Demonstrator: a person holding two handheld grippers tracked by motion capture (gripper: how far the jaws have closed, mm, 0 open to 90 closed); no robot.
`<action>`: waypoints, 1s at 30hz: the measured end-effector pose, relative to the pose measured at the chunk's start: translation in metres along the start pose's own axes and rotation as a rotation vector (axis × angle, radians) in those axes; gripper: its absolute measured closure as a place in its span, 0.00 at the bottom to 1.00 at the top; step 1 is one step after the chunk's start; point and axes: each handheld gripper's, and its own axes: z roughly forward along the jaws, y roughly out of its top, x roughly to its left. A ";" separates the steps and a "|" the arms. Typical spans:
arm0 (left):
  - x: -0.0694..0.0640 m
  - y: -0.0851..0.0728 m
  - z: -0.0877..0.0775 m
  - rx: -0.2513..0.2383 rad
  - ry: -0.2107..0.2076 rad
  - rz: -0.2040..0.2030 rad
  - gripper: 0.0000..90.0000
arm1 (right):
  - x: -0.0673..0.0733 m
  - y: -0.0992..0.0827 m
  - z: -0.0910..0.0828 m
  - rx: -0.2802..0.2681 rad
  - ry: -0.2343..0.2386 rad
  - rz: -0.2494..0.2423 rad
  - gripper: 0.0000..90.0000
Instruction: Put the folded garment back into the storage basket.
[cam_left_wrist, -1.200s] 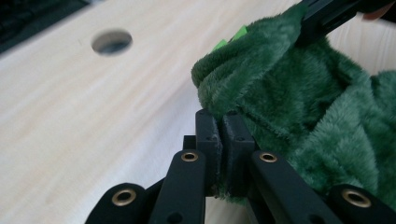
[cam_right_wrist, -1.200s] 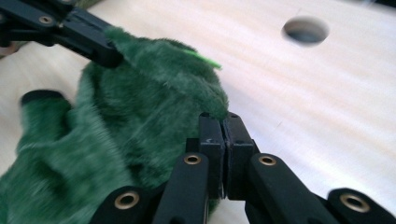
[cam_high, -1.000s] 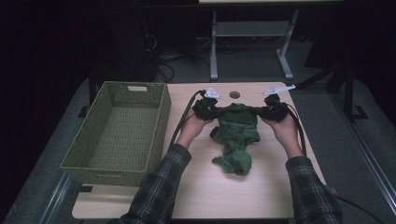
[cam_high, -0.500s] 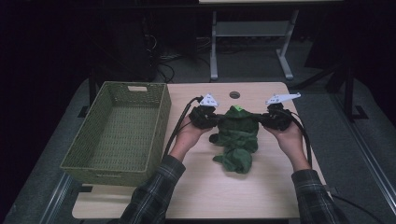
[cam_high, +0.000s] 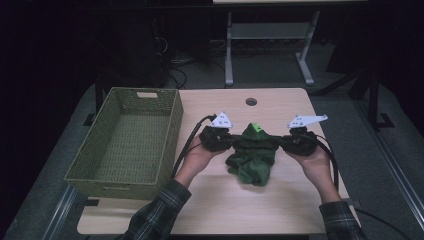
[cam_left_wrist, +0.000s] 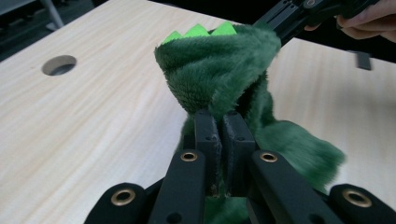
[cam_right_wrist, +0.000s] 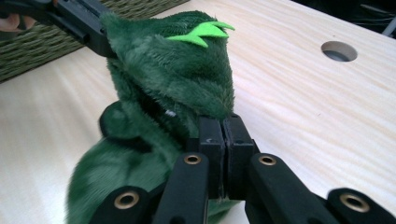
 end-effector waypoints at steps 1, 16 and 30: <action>-0.002 -0.001 -0.002 0.006 0.001 0.014 0.96 | 0.002 -0.002 -0.002 -0.005 0.003 0.004 0.98; -0.031 -0.035 -0.004 0.042 -0.081 0.051 0.96 | 0.036 -0.038 -0.013 -0.002 0.085 0.010 0.98; -0.042 -0.066 0.016 0.123 -0.180 -0.001 0.95 | 0.052 -0.073 -0.005 0.077 0.136 0.026 0.97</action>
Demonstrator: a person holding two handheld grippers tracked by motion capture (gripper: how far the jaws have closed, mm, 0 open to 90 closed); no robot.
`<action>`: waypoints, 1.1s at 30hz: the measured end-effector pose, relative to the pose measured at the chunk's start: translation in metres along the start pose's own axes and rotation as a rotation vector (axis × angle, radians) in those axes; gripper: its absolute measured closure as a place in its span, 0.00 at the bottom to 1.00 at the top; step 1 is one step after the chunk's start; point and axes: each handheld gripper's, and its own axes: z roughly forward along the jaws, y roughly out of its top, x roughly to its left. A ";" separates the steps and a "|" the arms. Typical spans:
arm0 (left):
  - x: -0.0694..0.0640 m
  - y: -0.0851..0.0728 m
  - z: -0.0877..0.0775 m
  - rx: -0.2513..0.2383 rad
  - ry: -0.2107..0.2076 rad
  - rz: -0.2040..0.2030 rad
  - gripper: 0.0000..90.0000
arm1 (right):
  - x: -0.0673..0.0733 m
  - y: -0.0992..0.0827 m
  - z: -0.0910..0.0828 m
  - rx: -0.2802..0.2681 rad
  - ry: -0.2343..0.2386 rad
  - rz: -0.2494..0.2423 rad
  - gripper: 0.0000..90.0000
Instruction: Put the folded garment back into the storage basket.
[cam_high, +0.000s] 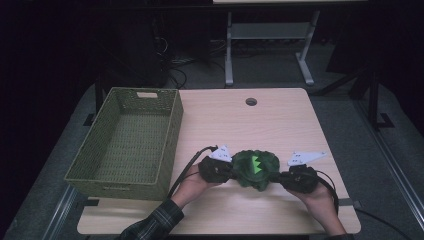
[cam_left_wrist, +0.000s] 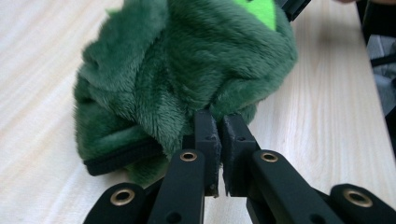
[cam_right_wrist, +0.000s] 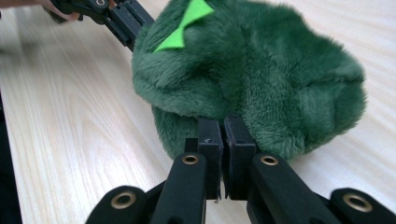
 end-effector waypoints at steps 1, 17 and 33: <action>0.000 -0.001 0.003 0.008 -0.002 0.001 0.95 | 0.001 -0.001 0.002 0.006 -0.001 -0.005 0.97; -0.005 -0.008 0.012 0.066 -0.015 0.010 0.78 | 0.004 -0.010 0.010 0.051 0.017 -0.001 0.83; -0.020 -0.013 -0.018 0.012 -0.029 0.000 0.70 | 0.027 -0.023 -0.018 0.013 0.024 -0.030 0.64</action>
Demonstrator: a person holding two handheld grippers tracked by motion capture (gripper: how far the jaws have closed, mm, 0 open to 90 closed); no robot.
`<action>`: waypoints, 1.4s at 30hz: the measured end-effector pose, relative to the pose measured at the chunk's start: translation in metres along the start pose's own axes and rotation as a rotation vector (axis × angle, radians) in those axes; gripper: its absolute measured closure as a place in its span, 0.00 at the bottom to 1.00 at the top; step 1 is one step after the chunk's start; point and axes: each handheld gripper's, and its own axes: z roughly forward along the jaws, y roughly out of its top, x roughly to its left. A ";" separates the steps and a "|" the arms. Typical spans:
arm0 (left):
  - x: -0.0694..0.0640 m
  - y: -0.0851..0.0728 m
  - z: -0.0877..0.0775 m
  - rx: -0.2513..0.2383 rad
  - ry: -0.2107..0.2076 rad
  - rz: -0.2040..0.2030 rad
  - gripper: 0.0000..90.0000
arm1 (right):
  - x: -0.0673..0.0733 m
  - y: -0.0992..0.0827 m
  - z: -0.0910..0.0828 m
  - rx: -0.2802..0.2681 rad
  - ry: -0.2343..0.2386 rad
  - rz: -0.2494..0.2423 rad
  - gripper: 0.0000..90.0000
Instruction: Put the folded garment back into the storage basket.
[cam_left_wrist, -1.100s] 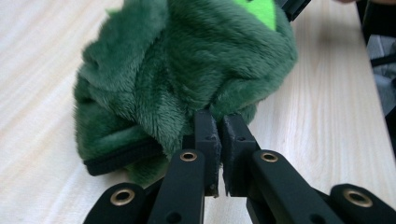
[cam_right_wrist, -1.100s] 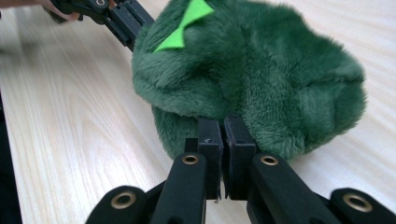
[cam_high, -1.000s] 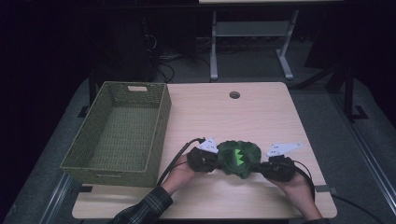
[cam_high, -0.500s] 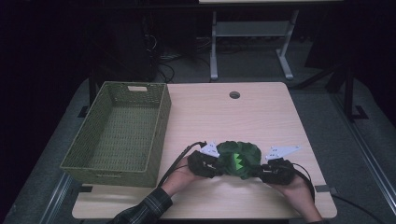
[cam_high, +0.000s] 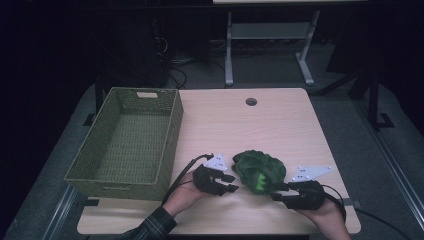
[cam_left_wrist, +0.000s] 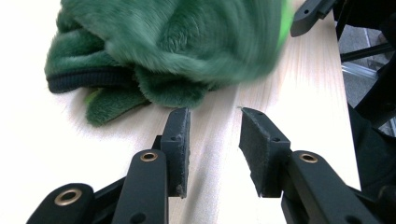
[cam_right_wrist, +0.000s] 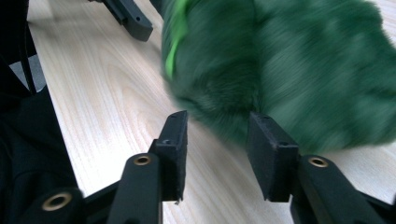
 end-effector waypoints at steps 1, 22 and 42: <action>0.000 0.001 -0.002 -0.013 0.000 -0.003 0.70 | 0.000 0.000 -0.001 -0.002 -0.005 -0.005 0.62; 0.035 0.033 0.035 0.052 0.116 -0.018 1.00 | -0.021 0.016 0.021 0.038 -0.050 0.039 1.00; 0.036 0.029 0.023 0.044 0.109 -0.028 0.96 | -0.021 0.008 0.019 0.054 -0.050 0.040 1.00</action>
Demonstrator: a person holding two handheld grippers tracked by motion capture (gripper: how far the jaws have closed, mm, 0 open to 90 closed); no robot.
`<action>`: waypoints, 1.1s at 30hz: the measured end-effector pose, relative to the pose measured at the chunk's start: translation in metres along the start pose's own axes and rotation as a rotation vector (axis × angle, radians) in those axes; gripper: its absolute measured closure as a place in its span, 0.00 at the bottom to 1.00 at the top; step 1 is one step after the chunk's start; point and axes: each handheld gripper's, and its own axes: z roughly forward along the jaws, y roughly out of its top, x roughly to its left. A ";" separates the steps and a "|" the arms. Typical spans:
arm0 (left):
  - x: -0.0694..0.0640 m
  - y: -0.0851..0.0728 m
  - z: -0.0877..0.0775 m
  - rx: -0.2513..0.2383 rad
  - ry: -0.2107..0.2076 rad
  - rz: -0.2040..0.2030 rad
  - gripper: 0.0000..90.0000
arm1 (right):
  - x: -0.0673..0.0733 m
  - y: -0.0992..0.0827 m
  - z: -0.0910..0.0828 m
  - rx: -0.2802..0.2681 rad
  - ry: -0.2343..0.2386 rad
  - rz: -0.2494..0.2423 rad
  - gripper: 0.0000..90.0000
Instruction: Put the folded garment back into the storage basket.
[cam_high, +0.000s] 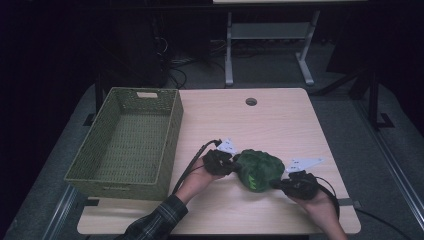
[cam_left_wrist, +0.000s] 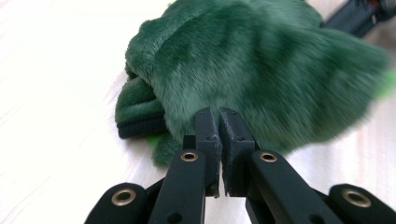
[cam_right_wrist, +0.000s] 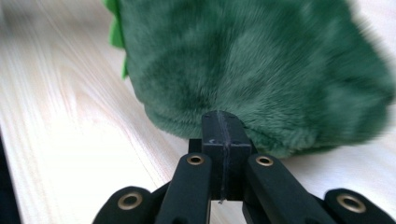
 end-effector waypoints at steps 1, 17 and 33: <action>-0.004 -0.001 -0.008 -0.010 -0.003 -0.004 0.96 | -0.001 0.001 -0.006 -0.016 -0.007 0.000 1.00; -0.040 -0.018 -0.015 0.043 -0.080 -0.007 0.99 | -0.054 0.045 -0.022 -0.116 -0.089 0.034 1.00; -0.038 -0.014 0.021 0.070 -0.074 0.016 0.99 | -0.076 0.041 0.038 0.014 -0.035 0.087 1.00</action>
